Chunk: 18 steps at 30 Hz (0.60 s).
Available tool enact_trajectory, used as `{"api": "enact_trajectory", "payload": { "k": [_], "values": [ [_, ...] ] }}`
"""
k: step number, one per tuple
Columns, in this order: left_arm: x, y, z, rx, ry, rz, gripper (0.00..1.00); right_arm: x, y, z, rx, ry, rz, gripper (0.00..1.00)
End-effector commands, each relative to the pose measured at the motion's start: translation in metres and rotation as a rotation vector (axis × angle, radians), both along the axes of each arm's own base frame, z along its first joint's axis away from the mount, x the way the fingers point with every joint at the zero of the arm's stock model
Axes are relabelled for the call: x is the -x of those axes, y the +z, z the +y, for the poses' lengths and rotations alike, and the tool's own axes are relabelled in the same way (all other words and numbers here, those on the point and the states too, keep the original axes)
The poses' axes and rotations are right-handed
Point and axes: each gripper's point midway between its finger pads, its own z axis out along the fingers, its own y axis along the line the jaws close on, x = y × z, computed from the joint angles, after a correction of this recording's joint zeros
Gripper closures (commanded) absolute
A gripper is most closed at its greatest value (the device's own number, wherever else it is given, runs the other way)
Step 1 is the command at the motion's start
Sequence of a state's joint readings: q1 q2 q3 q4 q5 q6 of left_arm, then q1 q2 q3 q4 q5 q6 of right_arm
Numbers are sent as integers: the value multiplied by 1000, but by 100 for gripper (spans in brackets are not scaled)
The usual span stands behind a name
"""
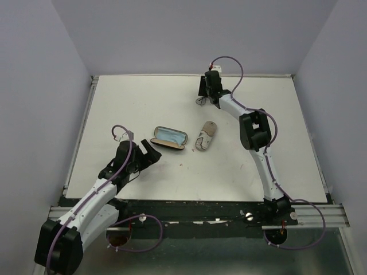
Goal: Organize the sunglasses
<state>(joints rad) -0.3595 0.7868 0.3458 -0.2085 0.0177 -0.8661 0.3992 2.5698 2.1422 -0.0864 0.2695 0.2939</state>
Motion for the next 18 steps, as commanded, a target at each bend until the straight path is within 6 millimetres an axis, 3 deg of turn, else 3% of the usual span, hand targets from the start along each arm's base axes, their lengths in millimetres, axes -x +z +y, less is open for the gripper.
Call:
{"api": "enact_trajectory", "payload": {
  "k": [1,7,18],
  "values": [
    [-17,7,-16,99,-1,-38,2,3,-20,10,1,51,45,37],
    [-42,6,-28,154,30,-29,2,8,-25,12,-4,61,74,46],
    [-82,0,-37,167,84,40,2,19,-26,-8,77,14,91,62]
  ]
}}
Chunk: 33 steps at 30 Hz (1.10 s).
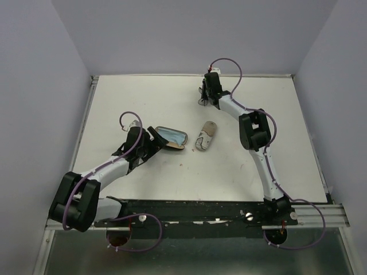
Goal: Organize the sunglasses
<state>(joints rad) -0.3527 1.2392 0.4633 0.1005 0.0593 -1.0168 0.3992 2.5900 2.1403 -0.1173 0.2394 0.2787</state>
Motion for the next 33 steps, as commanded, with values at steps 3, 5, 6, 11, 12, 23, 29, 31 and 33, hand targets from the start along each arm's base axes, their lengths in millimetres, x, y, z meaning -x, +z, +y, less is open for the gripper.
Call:
{"api": "enact_trajectory", "payload": {
  "k": [3,5,6,11,12,23,29,31,33],
  "values": [
    [-30,14,1,31,46,-22,2,11,-1,-14,72,-31,29,70],
    [-37,16,1,33,47,-28,2,13,0,-14,70,-30,28,76],
    [-43,19,0,37,47,-38,1,13,3,-14,61,-34,17,79],
    [-61,23,-5,45,26,-44,2,14,25,-16,39,-36,-48,92],
    [-64,25,-6,47,27,-48,2,15,29,-16,42,-31,-57,94],
    [-90,42,-19,62,-19,-83,2,42,67,-22,-8,-12,-115,99],
    [-100,44,-24,66,-39,-91,2,81,88,3,-96,111,-94,99],
    [-102,45,-26,70,-46,-93,2,96,96,18,-130,153,-80,99],
    [-103,44,-28,81,-56,-93,1,112,98,30,-151,177,-53,99]
  ]
}}
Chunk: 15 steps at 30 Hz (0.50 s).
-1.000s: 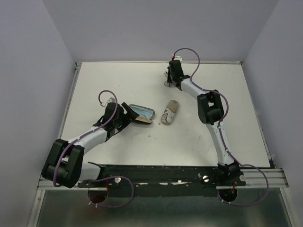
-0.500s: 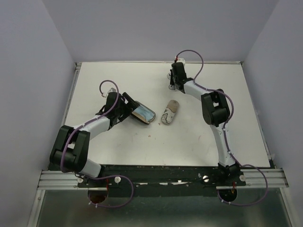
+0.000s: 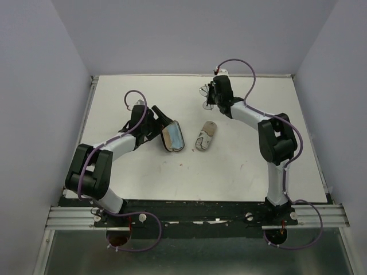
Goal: Organize the sunglasses
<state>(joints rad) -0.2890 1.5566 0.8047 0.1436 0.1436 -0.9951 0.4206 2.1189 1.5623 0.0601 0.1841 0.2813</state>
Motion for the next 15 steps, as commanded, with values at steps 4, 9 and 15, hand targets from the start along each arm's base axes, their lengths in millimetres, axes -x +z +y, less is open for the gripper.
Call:
{"api": "enact_trajectory", "payload": {
  "k": [4,9,15],
  "values": [
    [-3,8,-13,67,-54,-31,2,67,20,73,-138,195,58,99],
    [5,9,-19,120,-69,-41,2,103,16,99,-193,210,123,99],
    [10,15,-20,121,-74,-65,1,131,7,115,-213,174,189,99]
  ]
}}
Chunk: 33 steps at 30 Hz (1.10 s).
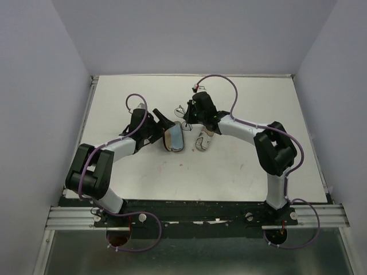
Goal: Organize the sunglasses
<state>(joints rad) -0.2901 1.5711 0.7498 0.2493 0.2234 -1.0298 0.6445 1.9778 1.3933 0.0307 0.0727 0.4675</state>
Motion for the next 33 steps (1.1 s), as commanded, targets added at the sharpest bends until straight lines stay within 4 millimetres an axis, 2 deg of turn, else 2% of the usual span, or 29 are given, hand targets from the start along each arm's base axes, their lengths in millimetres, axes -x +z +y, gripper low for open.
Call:
{"api": "enact_trajectory", "payload": {
  "k": [1,5,10,17,33],
  "values": [
    [4,20,-8,46,-26,-60,2,22,2,3,-32,-50,74,99],
    [9,20,-13,59,-39,-55,2,32,-7,10,-37,-72,107,99],
    [10,24,-18,68,-46,-70,2,40,-11,19,-4,-53,83,99],
    [13,22,-23,69,-59,-64,2,50,-27,28,4,-38,56,99],
    [17,21,-27,72,-68,-53,1,59,-55,24,38,-89,15,99]
  ]
}}
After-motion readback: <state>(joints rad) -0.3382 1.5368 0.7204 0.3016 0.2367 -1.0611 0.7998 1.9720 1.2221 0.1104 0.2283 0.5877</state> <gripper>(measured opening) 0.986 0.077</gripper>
